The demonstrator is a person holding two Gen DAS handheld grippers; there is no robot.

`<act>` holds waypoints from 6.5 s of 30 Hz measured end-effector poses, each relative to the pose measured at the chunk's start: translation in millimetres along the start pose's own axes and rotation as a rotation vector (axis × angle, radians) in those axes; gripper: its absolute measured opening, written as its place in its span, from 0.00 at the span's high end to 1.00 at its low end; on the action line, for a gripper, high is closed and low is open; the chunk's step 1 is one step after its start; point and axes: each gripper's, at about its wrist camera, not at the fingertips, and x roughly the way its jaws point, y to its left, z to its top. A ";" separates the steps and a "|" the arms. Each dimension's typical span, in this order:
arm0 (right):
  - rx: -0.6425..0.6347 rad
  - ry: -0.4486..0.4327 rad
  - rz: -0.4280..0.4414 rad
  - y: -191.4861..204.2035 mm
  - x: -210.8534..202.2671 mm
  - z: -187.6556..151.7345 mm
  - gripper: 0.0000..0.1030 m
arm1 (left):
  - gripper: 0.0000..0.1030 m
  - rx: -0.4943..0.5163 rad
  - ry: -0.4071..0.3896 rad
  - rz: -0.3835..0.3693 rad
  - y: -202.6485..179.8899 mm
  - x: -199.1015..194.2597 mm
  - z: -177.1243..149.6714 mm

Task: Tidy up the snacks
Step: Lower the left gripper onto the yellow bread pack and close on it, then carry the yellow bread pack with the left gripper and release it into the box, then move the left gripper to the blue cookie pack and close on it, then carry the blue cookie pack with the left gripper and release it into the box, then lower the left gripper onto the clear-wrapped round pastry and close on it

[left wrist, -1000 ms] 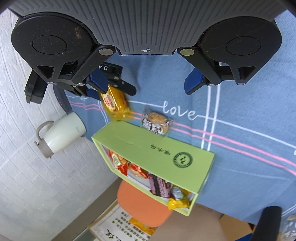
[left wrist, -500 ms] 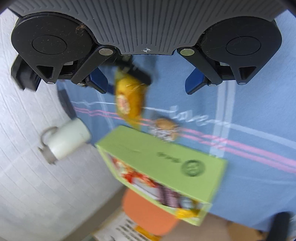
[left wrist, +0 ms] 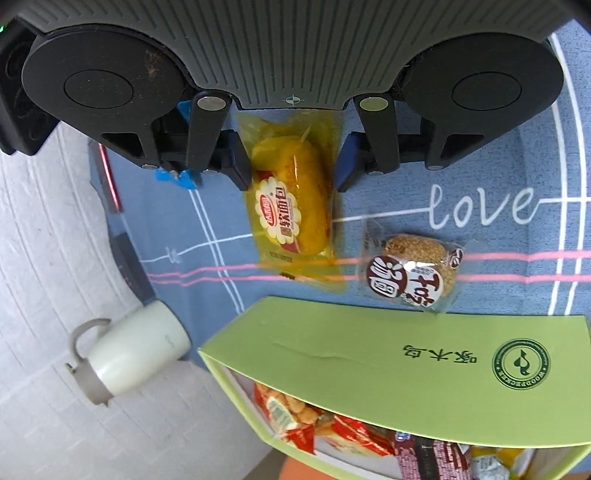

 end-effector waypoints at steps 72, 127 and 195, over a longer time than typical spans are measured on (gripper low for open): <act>-0.174 -0.091 -0.047 -25.5 114.9 171.4 0.09 | 0.52 0.068 -0.284 0.135 18.7 -32.7 149.2; -0.242 -0.273 -0.224 6.4 -20.3 103.2 0.33 | 0.81 0.198 -0.312 0.072 -86.1 -61.5 62.2; -0.183 0.019 -0.049 81.0 -24.5 -33.7 0.10 | 0.62 -0.070 -0.108 0.065 30.5 -88.8 -79.0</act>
